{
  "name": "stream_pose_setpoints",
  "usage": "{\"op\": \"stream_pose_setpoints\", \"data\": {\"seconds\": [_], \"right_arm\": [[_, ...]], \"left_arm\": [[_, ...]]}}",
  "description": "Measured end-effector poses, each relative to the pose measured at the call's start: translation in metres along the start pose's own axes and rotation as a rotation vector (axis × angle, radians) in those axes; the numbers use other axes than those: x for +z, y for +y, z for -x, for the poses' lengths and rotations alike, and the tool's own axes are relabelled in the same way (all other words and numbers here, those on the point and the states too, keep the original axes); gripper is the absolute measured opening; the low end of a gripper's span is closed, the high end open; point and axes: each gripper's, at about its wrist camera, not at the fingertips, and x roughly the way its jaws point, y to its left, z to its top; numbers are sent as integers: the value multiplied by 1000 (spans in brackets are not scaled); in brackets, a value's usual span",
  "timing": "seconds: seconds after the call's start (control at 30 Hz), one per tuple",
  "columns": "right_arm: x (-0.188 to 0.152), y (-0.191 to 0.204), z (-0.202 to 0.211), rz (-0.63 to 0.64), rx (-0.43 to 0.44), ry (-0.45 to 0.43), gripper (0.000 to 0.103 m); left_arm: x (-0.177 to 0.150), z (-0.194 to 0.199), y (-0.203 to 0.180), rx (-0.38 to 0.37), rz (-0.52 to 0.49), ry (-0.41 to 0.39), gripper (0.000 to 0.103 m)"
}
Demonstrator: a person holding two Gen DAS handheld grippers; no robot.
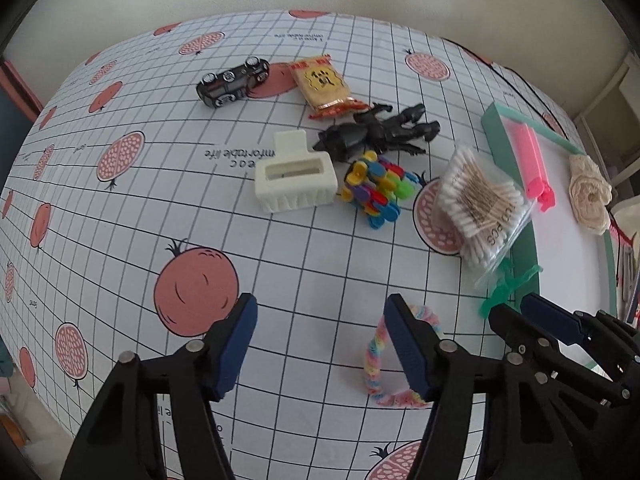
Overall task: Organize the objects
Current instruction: 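Grasp the green plastic figure with the right tool while the left tool grasps the rainbow pipe-cleaner ring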
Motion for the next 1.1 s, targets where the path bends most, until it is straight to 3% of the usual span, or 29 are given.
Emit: {"op": "stream_pose_setpoints", "data": {"seconds": [0.2,0.53,0.8,0.87,1.03,1.1], "right_arm": [[1,-5,-3,-22,-5,11,29],[-15,-25,-23,-55,4,10,21],[-13,-29,-23,-66,19,2,20],[-13,-30,-24,-65,23,2,20],[-13,-33,-24,-65,33,-3,19],[-13,-34,-24,-65,40,-8,12]], "left_arm": [[-4,-8,-10,-6,-25,37,63],[-9,-15,-30,19,-83,56,48],[-10,-20,-35,14,-93,73,26],[-10,-20,-34,14,-88,68,12],[-9,-18,-33,6,-78,64,7],[-8,-18,-31,-1,-65,64,7]]}}
